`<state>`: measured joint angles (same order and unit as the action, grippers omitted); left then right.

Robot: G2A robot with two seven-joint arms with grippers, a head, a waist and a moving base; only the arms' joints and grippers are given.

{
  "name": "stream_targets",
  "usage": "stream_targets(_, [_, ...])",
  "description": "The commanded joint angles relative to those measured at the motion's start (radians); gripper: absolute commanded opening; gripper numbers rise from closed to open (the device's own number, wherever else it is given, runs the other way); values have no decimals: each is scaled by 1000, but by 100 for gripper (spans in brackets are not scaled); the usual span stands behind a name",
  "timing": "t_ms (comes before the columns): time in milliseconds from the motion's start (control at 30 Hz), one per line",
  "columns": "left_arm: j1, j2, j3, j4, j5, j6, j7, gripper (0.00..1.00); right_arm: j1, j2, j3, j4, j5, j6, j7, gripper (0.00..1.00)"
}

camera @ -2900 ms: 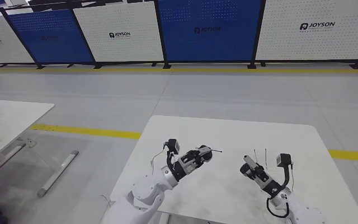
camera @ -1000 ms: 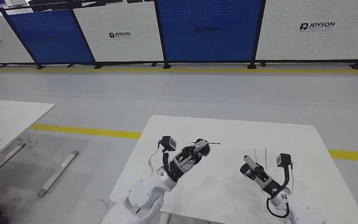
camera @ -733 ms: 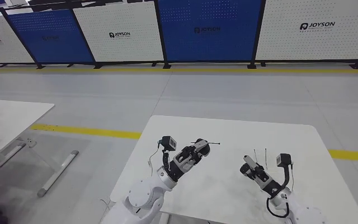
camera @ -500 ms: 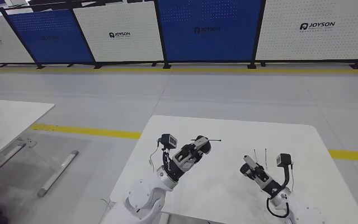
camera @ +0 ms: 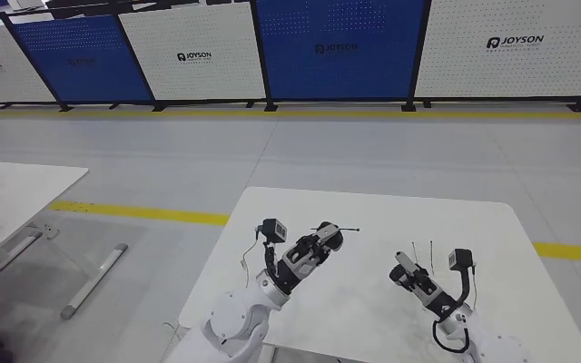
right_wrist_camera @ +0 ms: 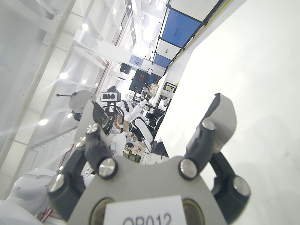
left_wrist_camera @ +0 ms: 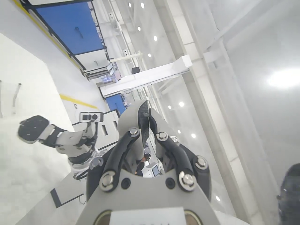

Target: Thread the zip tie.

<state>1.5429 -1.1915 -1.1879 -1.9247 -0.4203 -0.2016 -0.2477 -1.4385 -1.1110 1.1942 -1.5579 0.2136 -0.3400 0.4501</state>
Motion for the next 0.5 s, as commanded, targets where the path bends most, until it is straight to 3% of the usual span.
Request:
stream_targets(0, [-9,-2,7,23,22,11,24,0,0,0,0,0,0,0,0,100])
stream_targets(333, [-44,-12,69,155,148,105,111,0,0,0,0,0,0,0,0,100])
stream_targets(467, [-46,-14,75,159,154,108,133,0,0,0,0,0,0,0,0,100])
